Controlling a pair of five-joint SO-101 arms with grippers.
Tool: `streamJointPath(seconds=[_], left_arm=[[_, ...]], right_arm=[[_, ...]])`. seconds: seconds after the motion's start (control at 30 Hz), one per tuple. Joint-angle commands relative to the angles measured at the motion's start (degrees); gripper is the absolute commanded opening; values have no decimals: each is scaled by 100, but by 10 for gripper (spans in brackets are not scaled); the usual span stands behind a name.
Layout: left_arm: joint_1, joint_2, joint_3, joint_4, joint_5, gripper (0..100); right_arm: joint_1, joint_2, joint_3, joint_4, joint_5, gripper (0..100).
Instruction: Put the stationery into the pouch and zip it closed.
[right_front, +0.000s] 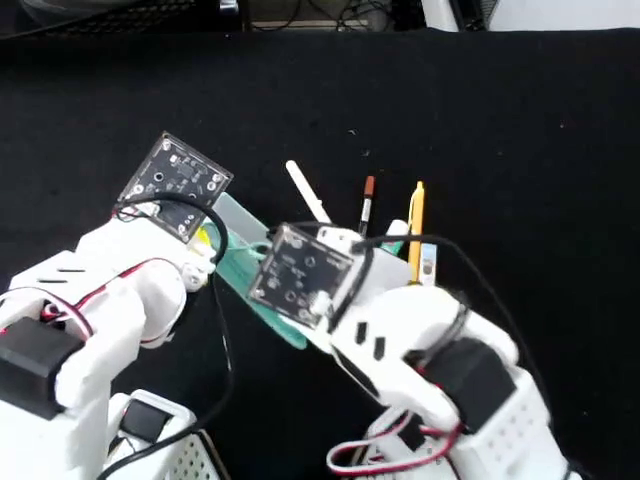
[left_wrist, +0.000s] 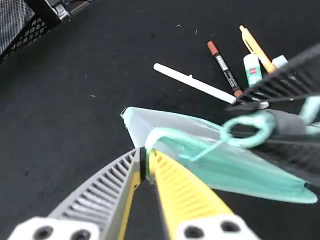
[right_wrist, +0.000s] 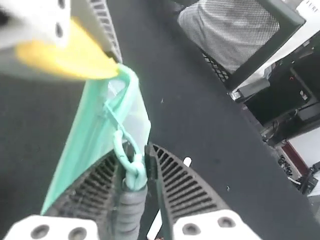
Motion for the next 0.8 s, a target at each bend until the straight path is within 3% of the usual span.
streamJointPath(seconds=[0.0,0.23,0.47,0.77], left_arm=[[13,35,198,9,35,30],[-119,18,198,246,466,30],[-1323,-598,207,246,501,30],[-1376,-519,655,237,501,34]], right_arm=[[132,-330,-13,193,35,12],[167,-646,-22,273,35,12],[1477,-760,-13,-176,0,12],[1090,-207,-31,-378,-9,12]])
